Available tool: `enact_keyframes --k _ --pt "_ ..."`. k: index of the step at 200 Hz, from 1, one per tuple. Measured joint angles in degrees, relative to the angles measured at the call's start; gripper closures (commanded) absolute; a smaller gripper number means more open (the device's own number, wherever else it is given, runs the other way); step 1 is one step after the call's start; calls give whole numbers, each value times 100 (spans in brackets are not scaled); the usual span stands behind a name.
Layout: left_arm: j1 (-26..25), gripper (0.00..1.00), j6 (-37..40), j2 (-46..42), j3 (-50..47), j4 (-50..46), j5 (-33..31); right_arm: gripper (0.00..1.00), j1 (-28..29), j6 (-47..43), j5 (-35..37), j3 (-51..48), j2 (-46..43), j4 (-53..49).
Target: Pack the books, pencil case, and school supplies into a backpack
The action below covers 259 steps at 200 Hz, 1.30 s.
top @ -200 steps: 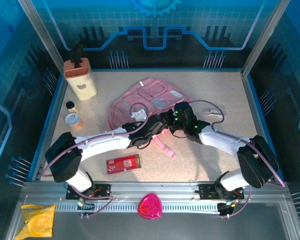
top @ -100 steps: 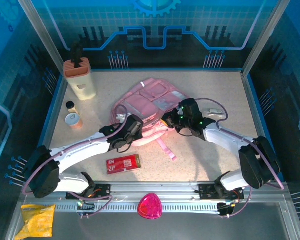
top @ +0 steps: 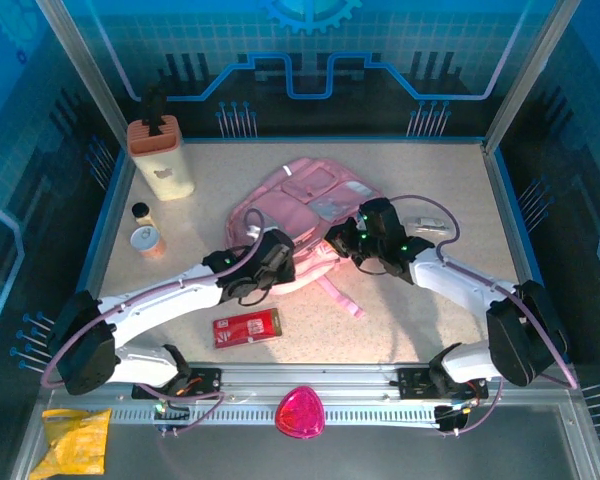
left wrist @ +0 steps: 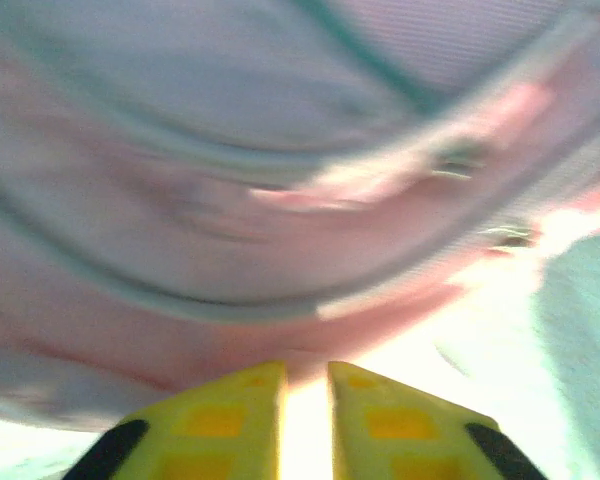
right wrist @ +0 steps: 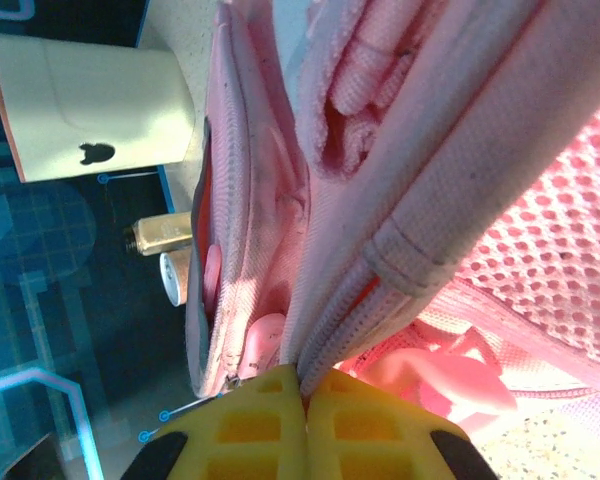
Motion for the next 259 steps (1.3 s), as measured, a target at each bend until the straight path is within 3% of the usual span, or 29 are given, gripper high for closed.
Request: enact_keyframes --k 26,44,96,158,219,259 --pt "-398 65 -256 273 367 162 -153 100 120 136 20 0 0 35" --pt "-505 64 -404 584 612 120 -321 100 153 205 55 0 0 57" --pt "-542 66 -560 1303 1161 -269 -911 100 214 476 125 0 0 195" --pt "-555 80 -612 1891 2028 -1139 -1659 100 330 743 313 -35 0 481" --pt "-505 85 -861 1580 1740 -1257 -1873 100 407 802 184 -50 0 562" --pt "-411 73 -876 1010 1403 -1366 -1849 100 404 802 98 -50 -2 595"
